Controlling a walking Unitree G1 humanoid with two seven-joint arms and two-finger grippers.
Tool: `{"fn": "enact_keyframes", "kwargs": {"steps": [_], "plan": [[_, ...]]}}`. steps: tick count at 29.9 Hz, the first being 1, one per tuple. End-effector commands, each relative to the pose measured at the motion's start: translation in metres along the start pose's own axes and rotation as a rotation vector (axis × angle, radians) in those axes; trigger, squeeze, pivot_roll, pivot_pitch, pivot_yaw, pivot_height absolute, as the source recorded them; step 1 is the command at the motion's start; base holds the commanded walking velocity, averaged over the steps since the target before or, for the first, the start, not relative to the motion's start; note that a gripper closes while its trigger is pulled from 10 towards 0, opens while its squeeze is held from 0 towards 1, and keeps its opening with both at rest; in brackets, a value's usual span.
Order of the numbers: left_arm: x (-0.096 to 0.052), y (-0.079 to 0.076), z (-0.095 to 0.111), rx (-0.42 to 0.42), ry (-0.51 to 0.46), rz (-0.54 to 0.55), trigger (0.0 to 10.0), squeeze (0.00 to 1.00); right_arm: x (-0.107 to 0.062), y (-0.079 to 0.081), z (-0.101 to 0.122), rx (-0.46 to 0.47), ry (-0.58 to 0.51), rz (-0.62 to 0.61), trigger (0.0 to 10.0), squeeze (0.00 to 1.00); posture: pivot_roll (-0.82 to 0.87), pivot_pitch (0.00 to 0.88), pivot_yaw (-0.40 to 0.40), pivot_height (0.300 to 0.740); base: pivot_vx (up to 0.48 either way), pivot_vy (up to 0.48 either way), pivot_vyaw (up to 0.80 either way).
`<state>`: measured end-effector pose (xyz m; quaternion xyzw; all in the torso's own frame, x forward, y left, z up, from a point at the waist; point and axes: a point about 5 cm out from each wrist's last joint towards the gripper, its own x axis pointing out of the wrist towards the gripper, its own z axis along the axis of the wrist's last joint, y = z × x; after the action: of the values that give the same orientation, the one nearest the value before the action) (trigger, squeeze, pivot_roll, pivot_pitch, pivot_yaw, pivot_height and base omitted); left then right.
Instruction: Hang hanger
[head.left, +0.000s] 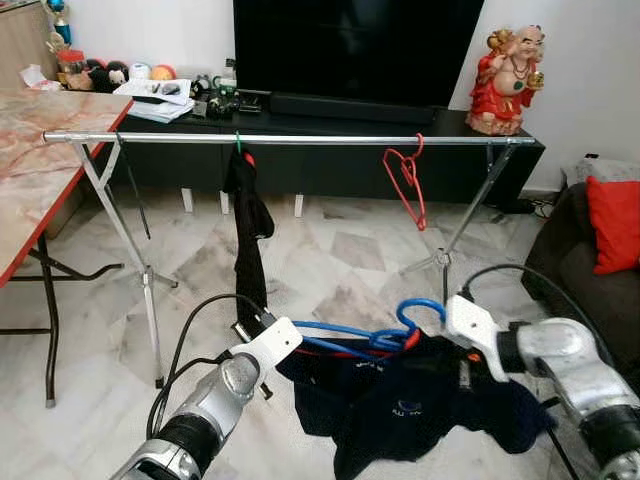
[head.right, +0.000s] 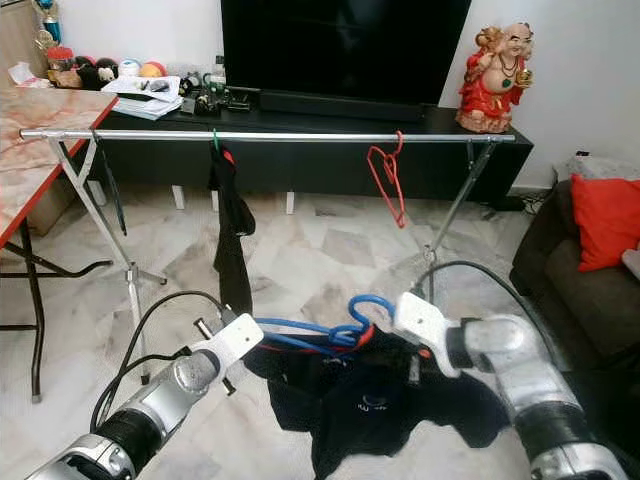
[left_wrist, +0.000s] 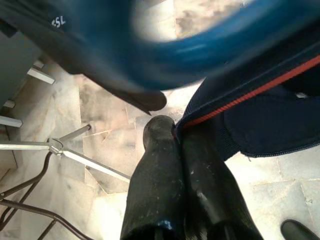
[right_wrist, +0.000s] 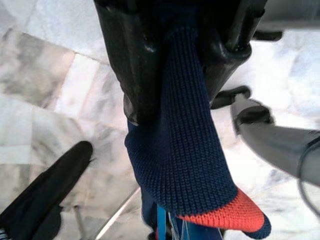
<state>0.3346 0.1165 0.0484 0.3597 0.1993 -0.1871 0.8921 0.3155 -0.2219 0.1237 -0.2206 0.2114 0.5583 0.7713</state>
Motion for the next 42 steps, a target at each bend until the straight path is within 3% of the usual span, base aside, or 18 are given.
{"fn": "enact_keyframes", "kwargs": {"steps": [1,5,9,12,14,21,28,31,35,36,39,42], "plan": [[-0.001,0.002,-0.002,-0.024,0.018,0.002,0.0,0.0,-0.012,0.001,-0.003,-0.005,-0.002,0.026,0.0,0.0,0.08,0.0,-0.087,0.74,0.0,0.0,0.0],[-0.001,0.002,-0.002,-0.022,0.017,-0.003,0.0,0.0,-0.018,0.005,-0.017,-0.016,0.096,0.077,0.0,0.0,0.07,0.0,-0.082,0.74,0.0,0.0,0.0],[-0.002,0.003,-0.002,-0.02,0.017,-0.007,0.0,0.0,-0.021,0.007,-0.02,-0.012,0.105,0.094,0.0,0.0,0.07,0.0,-0.08,0.74,0.0,0.0,0.0],[-0.002,0.003,-0.002,-0.017,0.02,-0.007,0.0,0.0,-0.027,0.007,-0.036,-0.055,0.287,0.084,0.0,0.0,0.07,0.0,-0.08,0.74,0.0,0.0,0.0],[-0.002,0.003,-0.002,-0.018,0.02,-0.007,0.0,0.0,-0.029,0.005,-0.041,-0.073,0.344,0.049,0.0,0.0,0.07,0.0,-0.08,0.74,0.0,0.0,0.0],[-0.003,0.006,-0.002,-0.013,0.018,-0.01,0.0,0.0,-0.021,-0.009,-0.037,-0.141,0.364,-0.112,0.0,0.0,0.08,0.0,-0.085,0.74,0.0,0.0,0.0],[-0.005,0.006,-0.004,0.013,0.025,-0.03,0.0,0.0,-0.013,-0.017,-0.025,-0.128,0.273,-0.196,0.0,0.0,0.09,0.0,-0.084,0.74,0.0,0.0,0.0],[-0.006,0.005,-0.002,-0.024,0.016,-0.047,0.0,0.0,-0.012,-0.02,-0.027,-0.155,0.319,-0.22,0.0,0.0,0.09,0.0,-0.086,0.74,0.0,0.0,0.0],[-0.011,0.002,0.017,-0.203,-0.058,-0.153,0.0,0.0,-0.004,-0.02,-0.03,-0.188,0.376,-0.237,0.0,0.0,0.1,0.0,-0.089,0.74,0.0,0.0,0.0],[-0.015,0.003,0.03,-0.266,-0.12,-0.211,0.0,0.0,0.001,-0.02,-0.031,-0.196,0.399,-0.249,0.0,0.0,0.1,0.0,-0.089,0.74,0.0,0.0,0.0],[-0.025,0.003,0.051,-0.349,-0.226,-0.306,0.0,0.0,0.009,-0.021,-0.029,-0.226,0.434,-0.27,0.0,0.0,0.1,0.0,-0.088,0.74,0.0,0.0,0.0],[-0.039,0.001,0.073,-0.38,-0.329,-0.423,0.0,0.0,0.021,-0.025,-0.023,-0.221,0.427,-0.317,0.0,0.0,0.11,0.0,-0.088,0.74,0.0,0.0,0.0]]}}
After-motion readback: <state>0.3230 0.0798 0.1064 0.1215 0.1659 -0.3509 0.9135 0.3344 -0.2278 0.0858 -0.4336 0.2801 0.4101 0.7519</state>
